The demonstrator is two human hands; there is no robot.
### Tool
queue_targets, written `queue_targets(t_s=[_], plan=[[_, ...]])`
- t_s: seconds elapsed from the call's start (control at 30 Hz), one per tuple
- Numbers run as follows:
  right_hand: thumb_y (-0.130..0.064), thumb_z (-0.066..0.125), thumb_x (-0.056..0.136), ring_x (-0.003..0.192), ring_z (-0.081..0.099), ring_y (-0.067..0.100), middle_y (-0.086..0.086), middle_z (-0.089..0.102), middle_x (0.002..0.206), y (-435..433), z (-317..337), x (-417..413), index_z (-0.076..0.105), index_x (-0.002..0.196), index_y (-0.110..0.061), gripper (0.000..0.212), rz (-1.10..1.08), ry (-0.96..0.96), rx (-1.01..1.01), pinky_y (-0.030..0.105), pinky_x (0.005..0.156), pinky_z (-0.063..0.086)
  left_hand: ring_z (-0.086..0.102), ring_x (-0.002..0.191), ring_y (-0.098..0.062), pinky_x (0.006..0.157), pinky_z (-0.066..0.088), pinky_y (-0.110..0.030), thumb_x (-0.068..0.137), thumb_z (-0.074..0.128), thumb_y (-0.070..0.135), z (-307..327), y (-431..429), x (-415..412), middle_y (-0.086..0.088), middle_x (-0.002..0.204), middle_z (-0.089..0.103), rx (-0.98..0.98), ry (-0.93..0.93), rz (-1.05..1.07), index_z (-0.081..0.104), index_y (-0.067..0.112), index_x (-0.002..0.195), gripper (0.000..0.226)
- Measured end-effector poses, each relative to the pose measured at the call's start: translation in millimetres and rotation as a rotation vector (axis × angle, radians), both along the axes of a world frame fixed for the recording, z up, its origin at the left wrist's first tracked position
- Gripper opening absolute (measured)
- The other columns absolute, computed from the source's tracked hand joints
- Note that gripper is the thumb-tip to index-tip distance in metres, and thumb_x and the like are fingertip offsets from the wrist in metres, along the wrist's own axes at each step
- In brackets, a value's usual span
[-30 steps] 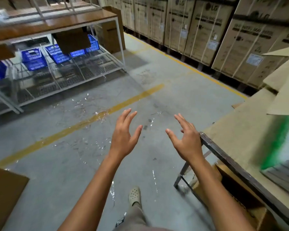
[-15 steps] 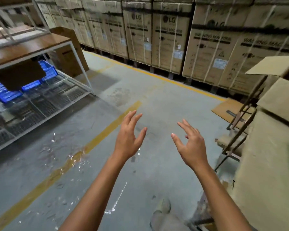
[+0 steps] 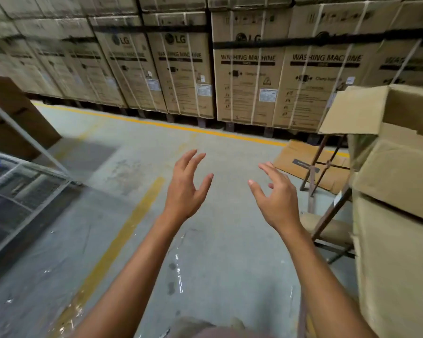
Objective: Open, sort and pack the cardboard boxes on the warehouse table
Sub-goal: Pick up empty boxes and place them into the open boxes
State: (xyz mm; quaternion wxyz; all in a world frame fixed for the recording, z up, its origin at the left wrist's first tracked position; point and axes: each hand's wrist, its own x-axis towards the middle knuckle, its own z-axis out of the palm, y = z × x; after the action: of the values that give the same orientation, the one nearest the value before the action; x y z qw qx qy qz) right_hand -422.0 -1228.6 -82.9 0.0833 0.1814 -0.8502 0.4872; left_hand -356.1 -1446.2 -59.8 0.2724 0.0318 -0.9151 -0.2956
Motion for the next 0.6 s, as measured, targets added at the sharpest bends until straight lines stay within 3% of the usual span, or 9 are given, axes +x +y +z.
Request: queue_targets(t_s=[0.13,0.37,0.47,0.6], plan=[[-0.046,0.06,0.09,0.135,0.047,0.02,0.002,0.051,0.149,3,2,-54,0.057,0.139,-0.02,0.055,-0.071,-0.004,0.019,0.05,0.102,0.049,0.043,0.137,-0.026,0.112,0.023,-0.013,0.094,0.053,0.041,-5,2,-77,-0.011,0.145,0.048,0.013,-0.012,-0.095,0.055,0.011,0.137,0.053],[-0.043,0.06,0.09,0.136,0.046,0.019,0.001,0.051,0.149,1,-12,-164,0.055,0.141,-0.019,0.057,-0.216,-0.025,0.051,0.05,0.102,0.049,0.039,0.139,-0.022,0.112,0.021,-0.012,0.094,0.053,0.041,-19,-4,-232,-0.008,0.148,0.045,0.027,-0.011,-0.245,0.052,0.013,0.139,0.053],[-0.038,0.063,0.092,0.136,0.046,0.022,0.002,0.049,0.15,-14,-13,-229,0.053,0.143,-0.018,0.055,-0.257,-0.016,0.073,0.05,0.105,0.046,0.038,0.14,-0.022,0.113,0.027,-0.021,0.094,0.054,0.04,-21,-15,-309,-0.008,0.149,0.045,0.02,0.024,-0.309,0.052,0.012,0.14,0.054],[-0.033,0.066,0.093,0.137,0.045,0.025,0.004,0.05,0.15,-43,-2,-329,0.052,0.144,-0.015,0.056,-0.335,0.028,0.115,0.043,0.111,0.04,0.035,0.143,-0.02,0.114,0.021,-0.015,0.095,0.058,0.034,-11,-36,-418,-0.006,0.151,0.043,0.021,0.039,-0.363,0.051,0.013,0.141,0.051]])
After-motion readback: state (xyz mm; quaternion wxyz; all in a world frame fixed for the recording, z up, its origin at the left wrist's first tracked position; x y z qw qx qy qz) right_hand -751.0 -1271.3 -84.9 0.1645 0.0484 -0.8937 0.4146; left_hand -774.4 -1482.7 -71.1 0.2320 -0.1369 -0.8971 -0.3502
